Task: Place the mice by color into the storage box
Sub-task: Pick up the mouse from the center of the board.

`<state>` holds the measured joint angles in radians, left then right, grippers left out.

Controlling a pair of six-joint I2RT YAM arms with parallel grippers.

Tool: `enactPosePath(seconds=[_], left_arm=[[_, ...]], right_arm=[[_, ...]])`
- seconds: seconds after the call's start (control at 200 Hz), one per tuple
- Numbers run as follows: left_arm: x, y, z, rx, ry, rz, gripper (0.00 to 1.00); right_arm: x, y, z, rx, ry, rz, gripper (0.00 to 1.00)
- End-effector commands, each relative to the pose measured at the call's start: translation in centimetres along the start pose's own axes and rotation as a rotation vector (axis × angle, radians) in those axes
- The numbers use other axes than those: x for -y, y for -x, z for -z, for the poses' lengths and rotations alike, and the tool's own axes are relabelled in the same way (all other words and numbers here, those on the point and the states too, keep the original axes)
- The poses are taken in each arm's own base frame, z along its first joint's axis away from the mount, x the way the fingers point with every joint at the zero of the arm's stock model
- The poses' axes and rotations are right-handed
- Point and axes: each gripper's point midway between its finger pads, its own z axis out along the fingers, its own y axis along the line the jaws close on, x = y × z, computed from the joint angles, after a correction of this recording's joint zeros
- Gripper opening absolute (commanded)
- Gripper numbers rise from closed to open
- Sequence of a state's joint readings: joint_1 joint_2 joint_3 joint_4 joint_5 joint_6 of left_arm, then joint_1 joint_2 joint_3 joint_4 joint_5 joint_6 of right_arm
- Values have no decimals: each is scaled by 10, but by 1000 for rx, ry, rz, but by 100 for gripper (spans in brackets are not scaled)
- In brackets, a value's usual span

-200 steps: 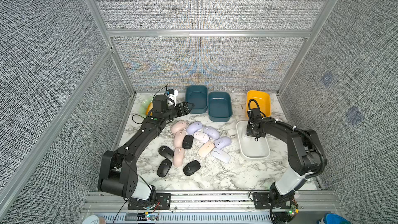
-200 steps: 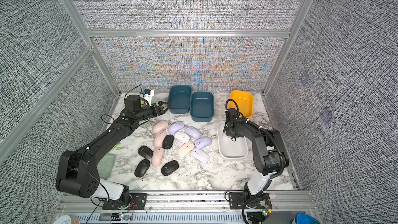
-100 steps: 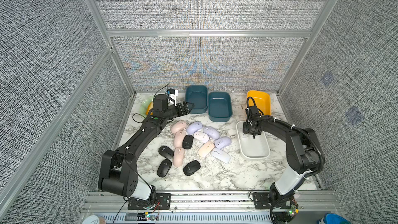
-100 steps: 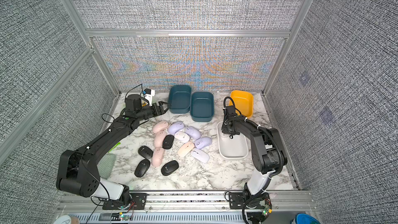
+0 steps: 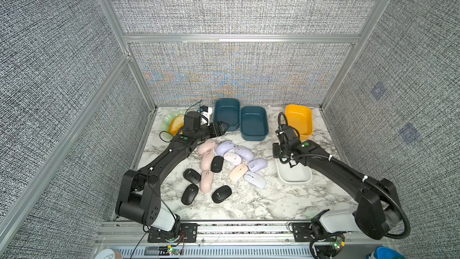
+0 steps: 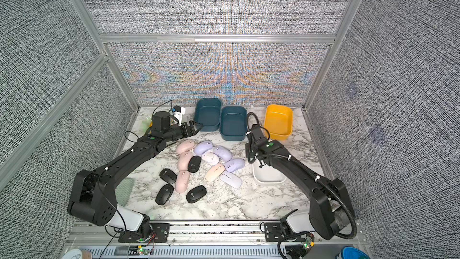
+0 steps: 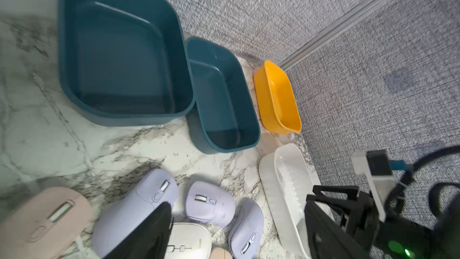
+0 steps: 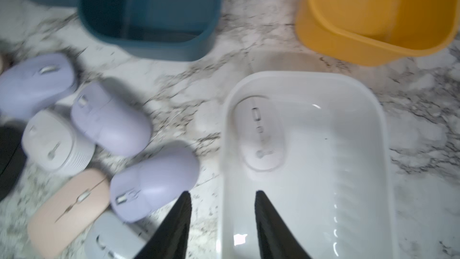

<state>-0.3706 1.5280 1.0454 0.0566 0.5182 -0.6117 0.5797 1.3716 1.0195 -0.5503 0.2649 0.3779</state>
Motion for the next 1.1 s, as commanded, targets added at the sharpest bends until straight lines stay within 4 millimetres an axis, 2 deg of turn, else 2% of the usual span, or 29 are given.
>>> enactPosePath(seconds=[0.0,0.07,0.155,0.29,0.365,0.55,0.7,1.096], left_arm=[[6,-25,-21,-91,-11,30,81],[11,-34,-29,-138,-24,40,80],[12,-32,-28,-133,-23,38,80],[13,-23,-20,-99,8,9,80],[12,-20,-17,-83,27,0,80],[16,-16,-12,-66,27,-11,80],[19,-13,-9,-57,25,-16,80],[19,-13,-8,-55,23,-19,80]], right_arm=[[-32,-34,12,-44,29,136,53],[-57,-51,16,-67,81,212,56],[-88,-75,17,-108,165,319,62],[-117,-100,3,-198,258,396,65],[-131,-103,-5,-226,295,411,68],[-138,-105,-25,-267,277,451,71],[-126,-114,-42,-307,215,478,71],[-105,-128,-56,-333,131,487,72]])
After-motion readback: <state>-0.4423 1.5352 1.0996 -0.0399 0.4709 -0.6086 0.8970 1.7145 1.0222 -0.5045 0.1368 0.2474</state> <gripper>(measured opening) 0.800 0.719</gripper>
